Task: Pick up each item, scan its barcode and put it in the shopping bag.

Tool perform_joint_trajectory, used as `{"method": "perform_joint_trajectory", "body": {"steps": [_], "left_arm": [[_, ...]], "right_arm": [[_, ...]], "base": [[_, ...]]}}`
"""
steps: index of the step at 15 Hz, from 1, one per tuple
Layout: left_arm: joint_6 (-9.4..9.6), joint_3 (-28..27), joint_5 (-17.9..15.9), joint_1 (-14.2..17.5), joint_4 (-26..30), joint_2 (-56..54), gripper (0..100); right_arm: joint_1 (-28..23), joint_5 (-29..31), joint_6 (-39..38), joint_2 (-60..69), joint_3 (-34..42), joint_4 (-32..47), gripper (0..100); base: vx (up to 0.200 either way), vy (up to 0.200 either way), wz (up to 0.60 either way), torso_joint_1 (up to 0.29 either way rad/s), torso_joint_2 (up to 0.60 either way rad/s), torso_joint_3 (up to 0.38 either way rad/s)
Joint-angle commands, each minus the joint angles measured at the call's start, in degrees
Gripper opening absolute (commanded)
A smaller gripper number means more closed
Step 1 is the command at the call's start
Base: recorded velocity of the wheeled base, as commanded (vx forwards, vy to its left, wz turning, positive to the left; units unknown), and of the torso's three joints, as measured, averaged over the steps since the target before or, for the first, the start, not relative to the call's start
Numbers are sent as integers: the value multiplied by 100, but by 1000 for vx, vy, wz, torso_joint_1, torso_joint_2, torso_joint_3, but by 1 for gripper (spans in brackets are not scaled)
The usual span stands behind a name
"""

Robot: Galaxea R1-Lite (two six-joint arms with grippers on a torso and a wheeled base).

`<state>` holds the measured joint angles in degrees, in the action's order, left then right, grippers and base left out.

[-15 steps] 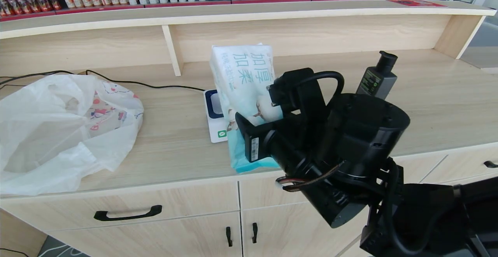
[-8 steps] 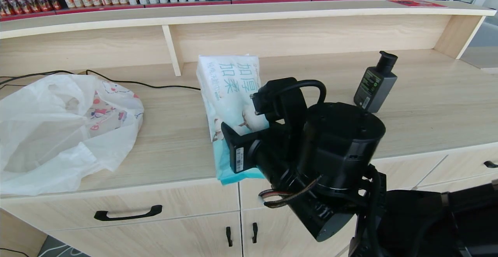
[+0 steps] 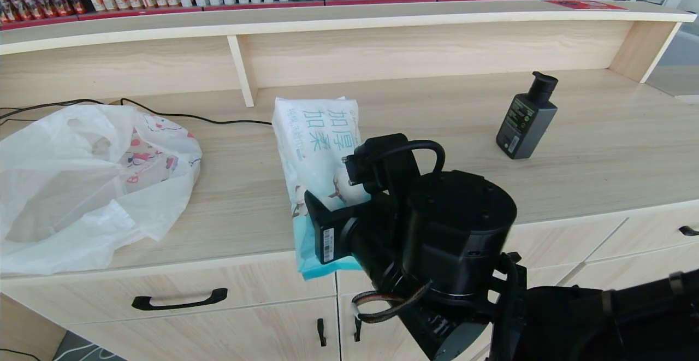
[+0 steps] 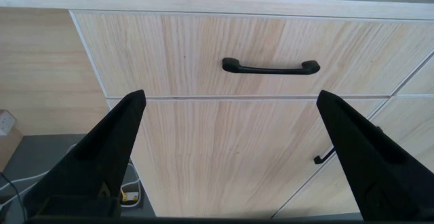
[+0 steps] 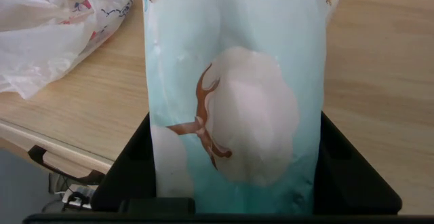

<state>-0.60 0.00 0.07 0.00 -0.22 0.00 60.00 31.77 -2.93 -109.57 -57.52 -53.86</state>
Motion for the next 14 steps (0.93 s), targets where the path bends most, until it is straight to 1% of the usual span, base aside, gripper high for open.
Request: {"method": "perform_joint_trajectory", "body": {"steps": [1, 14], "left_arm": [[-2, 0, 1, 0, -4, 0, 100], [-2, 0, 1, 0, -4, 0, 100]], "right_arm": [[20, 22, -15, -3, 21, 7, 0], [20, -4, -15, 32, -23, 7, 0]], "base": [[0, 0, 0, 0, 0, 0], [0, 0, 0, 0, 0, 0]]}}
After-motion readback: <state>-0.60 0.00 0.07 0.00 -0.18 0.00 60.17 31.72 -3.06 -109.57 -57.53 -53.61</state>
